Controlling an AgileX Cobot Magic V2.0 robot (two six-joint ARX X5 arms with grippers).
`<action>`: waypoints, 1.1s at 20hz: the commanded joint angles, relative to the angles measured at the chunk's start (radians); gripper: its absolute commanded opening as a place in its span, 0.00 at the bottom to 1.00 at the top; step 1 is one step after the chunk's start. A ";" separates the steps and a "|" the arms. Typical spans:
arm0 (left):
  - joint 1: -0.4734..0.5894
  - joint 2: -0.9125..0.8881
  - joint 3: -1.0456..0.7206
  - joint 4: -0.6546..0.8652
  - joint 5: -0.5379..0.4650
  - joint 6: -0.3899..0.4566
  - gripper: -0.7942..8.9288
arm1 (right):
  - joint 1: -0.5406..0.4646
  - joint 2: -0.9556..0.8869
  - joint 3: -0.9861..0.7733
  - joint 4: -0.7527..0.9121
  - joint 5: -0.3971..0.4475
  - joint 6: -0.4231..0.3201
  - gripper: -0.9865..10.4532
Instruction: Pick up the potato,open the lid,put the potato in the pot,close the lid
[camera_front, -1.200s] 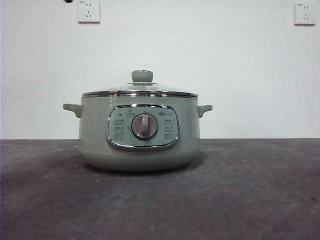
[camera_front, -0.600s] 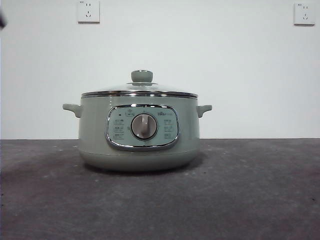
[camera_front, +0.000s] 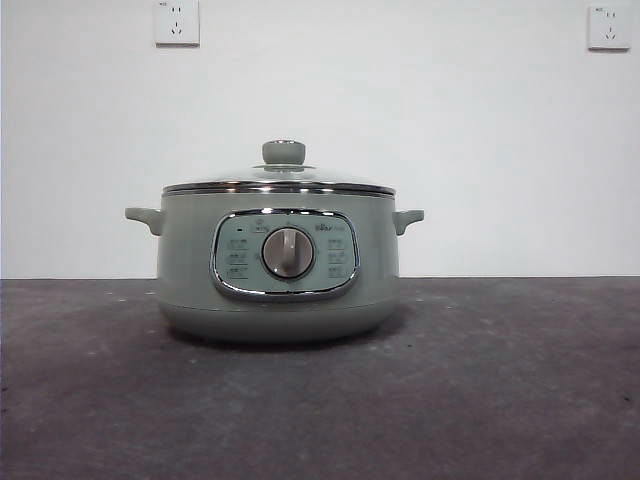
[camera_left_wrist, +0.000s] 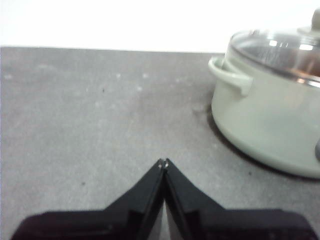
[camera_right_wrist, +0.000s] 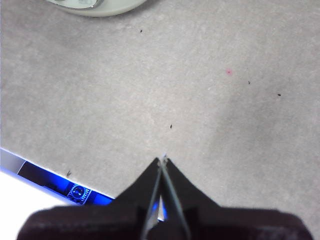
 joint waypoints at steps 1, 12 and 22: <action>0.003 -0.023 -0.010 0.007 -0.010 0.002 0.08 | 0.000 0.001 -0.011 0.005 0.004 -0.003 0.08; 0.003 -0.087 -0.082 0.015 -0.003 0.025 0.08 | 0.000 0.001 -0.011 0.005 0.004 -0.003 0.08; 0.083 -0.087 -0.082 0.010 -0.002 0.112 0.08 | 0.000 0.001 -0.011 0.005 0.004 -0.003 0.08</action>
